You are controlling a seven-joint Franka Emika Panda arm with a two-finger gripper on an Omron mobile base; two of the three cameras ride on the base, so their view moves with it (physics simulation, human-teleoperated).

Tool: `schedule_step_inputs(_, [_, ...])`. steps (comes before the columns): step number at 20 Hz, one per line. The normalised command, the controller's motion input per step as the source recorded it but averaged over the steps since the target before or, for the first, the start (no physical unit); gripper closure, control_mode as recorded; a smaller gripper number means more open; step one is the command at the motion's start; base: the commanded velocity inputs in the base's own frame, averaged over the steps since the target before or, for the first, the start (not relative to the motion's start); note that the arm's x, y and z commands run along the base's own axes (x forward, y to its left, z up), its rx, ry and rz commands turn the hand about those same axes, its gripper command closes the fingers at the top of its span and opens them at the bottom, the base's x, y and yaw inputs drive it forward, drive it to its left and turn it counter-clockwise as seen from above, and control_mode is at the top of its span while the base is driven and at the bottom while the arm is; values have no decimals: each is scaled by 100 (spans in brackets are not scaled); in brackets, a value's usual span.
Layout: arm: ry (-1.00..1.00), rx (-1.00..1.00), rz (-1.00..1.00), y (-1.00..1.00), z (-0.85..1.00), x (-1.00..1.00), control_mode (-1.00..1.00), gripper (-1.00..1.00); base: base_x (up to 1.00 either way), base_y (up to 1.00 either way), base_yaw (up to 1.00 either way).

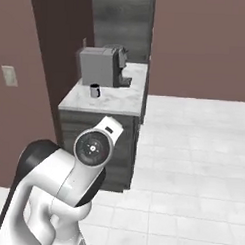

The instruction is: Clear the mugs and bowl far away from the sink.

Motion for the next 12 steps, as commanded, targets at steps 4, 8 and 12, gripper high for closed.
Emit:
schedule_step_inputs(4, [0,0,0,0,0,0,100,-100,-12,-32,-78])
schedule_step_inputs(8, [0,0,0,0,0,0,100,-100,6,-12,-96])
schedule_step_inputs(12, [0,0,0,0,0,0,100,-100,11,0,-100])
